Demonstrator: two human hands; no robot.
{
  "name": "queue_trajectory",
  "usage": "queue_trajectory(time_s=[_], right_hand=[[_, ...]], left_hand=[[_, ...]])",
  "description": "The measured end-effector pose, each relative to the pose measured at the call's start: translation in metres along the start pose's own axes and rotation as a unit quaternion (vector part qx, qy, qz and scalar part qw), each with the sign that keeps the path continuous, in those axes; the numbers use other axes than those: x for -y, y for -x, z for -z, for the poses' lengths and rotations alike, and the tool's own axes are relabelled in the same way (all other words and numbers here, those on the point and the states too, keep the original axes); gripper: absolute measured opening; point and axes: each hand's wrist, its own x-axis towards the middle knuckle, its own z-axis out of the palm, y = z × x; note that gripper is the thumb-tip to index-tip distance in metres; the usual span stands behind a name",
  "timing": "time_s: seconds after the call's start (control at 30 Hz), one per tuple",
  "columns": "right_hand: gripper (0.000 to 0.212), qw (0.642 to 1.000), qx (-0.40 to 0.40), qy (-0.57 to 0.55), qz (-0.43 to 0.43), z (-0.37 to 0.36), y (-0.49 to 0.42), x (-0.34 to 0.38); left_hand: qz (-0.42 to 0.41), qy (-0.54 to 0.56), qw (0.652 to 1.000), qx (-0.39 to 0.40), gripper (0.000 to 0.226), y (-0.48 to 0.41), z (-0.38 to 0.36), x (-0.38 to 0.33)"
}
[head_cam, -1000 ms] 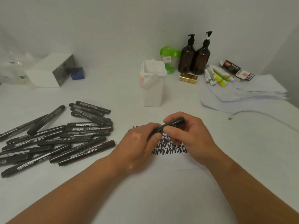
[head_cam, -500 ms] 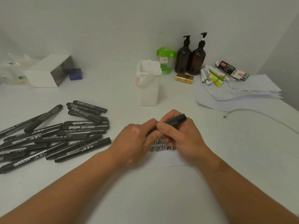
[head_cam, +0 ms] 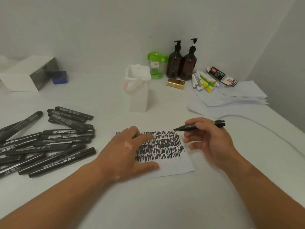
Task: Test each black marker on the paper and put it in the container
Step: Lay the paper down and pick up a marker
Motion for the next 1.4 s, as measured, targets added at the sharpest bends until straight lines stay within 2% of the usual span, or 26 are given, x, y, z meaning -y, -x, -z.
queue_trajectory(time_s=[0.07, 0.13, 0.27, 0.43, 0.8, 0.97, 1.4], right_hand=[[0.013, 0.999, 0.004, 0.025, -0.028, 0.001, 0.001, -0.006], [0.004, 0.996, -0.010, 0.083, -0.019, 0.001, 0.000, -0.010], [0.008, 0.984, -0.028, 0.173, 0.008, 0.004, 0.009, -0.016], [0.012, 0.949, -0.022, 0.309, 0.056, 0.000, 0.015, -0.023], [0.007, 0.937, -0.004, 0.345, 0.055, -0.002, 0.015, -0.026], [0.012, 0.935, -0.031, 0.350, 0.056, -0.002, 0.013, -0.027], [0.007, 0.928, -0.049, 0.366, 0.041, -0.002, 0.013, -0.025]], left_hand=[[-0.002, -0.037, 0.999, 0.010, 0.086, -0.001, -0.001, 0.001], [0.002, -0.058, 0.998, 0.010, 0.086, -0.001, -0.001, 0.005], [0.020, -0.066, 0.998, 0.009, 0.087, 0.001, 0.002, 0.015], [0.031, -0.063, 0.997, 0.009, 0.086, 0.002, 0.001, 0.018], [0.045, -0.057, 0.997, 0.019, 0.086, 0.001, 0.002, 0.016], [0.051, -0.060, 0.997, 0.022, 0.088, 0.002, 0.003, 0.016], [0.050, -0.054, 0.997, 0.027, 0.090, 0.001, 0.003, 0.016]])
